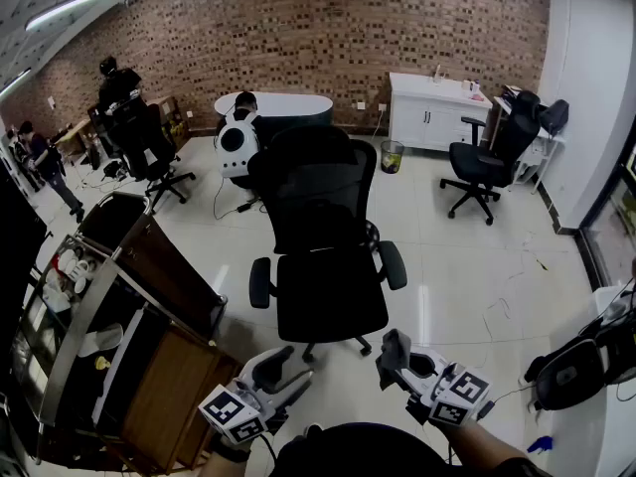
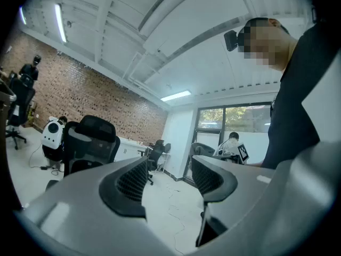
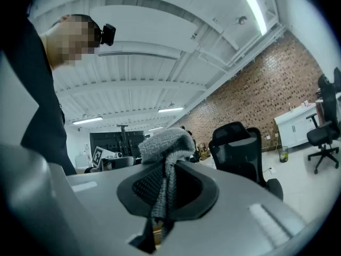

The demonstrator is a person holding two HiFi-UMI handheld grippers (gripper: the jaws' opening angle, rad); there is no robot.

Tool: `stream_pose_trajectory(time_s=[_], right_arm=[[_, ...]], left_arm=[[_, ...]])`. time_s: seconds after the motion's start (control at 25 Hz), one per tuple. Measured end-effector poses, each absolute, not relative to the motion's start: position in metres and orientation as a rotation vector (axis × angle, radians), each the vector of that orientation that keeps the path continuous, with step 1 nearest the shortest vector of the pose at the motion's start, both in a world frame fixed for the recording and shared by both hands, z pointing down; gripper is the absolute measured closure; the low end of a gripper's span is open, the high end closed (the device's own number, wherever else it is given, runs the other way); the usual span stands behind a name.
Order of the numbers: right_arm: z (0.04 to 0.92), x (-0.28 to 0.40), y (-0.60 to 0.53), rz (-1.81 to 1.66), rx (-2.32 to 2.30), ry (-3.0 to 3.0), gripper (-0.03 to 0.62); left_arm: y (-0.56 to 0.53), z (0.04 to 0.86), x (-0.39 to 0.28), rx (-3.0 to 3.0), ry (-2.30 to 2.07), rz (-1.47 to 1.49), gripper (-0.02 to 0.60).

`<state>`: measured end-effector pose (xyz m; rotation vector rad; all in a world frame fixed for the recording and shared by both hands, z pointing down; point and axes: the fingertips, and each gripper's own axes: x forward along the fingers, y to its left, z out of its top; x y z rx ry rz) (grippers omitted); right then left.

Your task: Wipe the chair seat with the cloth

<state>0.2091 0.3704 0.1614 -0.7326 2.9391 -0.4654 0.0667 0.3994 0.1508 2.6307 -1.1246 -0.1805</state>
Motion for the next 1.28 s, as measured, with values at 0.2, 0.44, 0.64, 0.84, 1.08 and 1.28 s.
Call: stream_pose_trajectory(time_s=[0.2,0.44,0.64,0.84,1.08,1.28], right_arm=[[0.170,0.219,0.368,-0.474,-0.702,2.955,0.563],[0.180,0.212,0.354,-0.507,-0.663,2.964,0.563],[0.186,0.194,0.324,-0.516,-0.656,2.976,0.563],[0.195,0.172,0.272,-0.525,-0.683,2.986,0.563],[0.199,0.118,0.190,-0.524,-0.755,2.958,0.564],[0.194,0.073,0.118,-0.543,-0.812,2.948,0.563]], left_arm=[[0.398,0.158,0.081,2.621,-1.141,-0.176,0.302],[0.390,0.173,0.076,2.578,-1.161,-0.163,0.302],[0.357,0.183,0.059,2.556,-1.169,-0.178,0.302],[0.301,0.194,0.041,2.549,-1.130,-0.193,0.302],[0.211,0.203,-0.005,2.565,-1.035,-0.205,0.302],[0.143,0.196,-0.045,2.576,-0.944,-0.180,0.302]])
